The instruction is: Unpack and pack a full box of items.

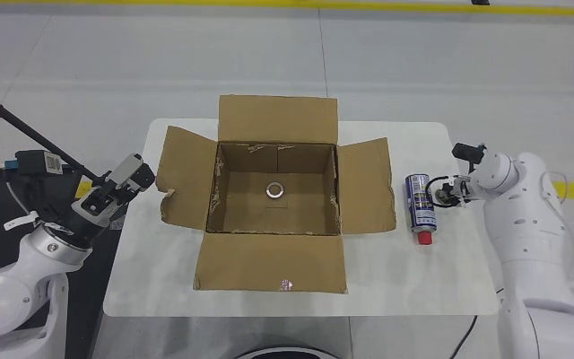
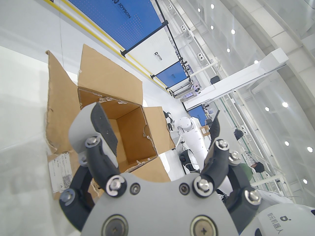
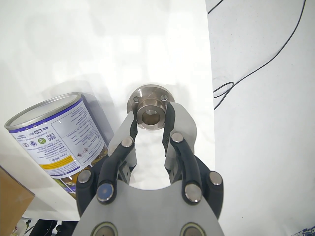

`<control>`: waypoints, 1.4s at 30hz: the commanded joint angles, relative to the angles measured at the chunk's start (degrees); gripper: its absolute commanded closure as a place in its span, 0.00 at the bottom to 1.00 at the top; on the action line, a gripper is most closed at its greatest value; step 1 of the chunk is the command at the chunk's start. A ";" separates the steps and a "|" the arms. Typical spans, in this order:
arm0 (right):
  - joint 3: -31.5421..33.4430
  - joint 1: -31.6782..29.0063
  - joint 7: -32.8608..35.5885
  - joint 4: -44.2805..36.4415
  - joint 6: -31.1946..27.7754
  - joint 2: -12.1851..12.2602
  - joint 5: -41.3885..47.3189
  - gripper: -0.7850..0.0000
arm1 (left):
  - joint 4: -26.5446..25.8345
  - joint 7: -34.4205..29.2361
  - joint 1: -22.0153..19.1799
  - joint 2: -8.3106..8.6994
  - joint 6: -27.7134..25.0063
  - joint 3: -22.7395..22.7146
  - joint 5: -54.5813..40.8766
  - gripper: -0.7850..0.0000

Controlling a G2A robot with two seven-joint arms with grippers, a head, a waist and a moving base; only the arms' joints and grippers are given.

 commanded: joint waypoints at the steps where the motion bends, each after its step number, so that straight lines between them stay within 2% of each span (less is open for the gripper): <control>1: -0.17 0.11 -0.05 0.18 0.05 0.01 0.07 0.80 | 0.00 0.00 0.00 0.00 0.00 0.00 0.00 0.00; 2: -0.26 0.17 -0.09 0.26 0.06 0.03 0.13 0.84 | 0.00 0.00 0.00 0.00 0.00 0.00 0.00 0.00; 4: -0.41 0.27 -0.16 0.42 0.08 0.05 0.24 0.99 | 0.00 0.00 0.00 0.00 0.00 0.00 0.00 0.00; 5: -0.49 0.31 -0.26 0.46 0.08 0.07 0.23 1.00 | 0.00 0.00 0.00 0.00 0.00 0.00 0.00 0.00; 15: 0.09 0.90 -0.33 0.08 -0.42 0.82 0.23 1.00 | 0.00 0.00 0.00 0.00 0.00 0.00 0.00 0.00; 22: 3.08 0.56 0.29 -3.64 -2.50 2.04 2.47 1.00 | 0.00 0.00 0.00 0.00 0.00 0.00 0.00 0.00; 29: 8.38 -2.25 3.12 -14.77 -7.42 3.66 8.95 1.00 | 0.00 0.00 0.00 0.00 0.00 0.00 0.00 0.00; 34: 12.60 -5.45 5.94 -25.25 -7.85 4.46 16.96 1.00 | 0.00 0.00 0.00 0.00 0.00 0.00 0.00 0.00; 42: 12.69 -8.17 8.77 -39.55 -8.69 4.70 29.28 1.00 | 0.00 0.00 0.00 0.00 0.00 0.00 0.00 0.00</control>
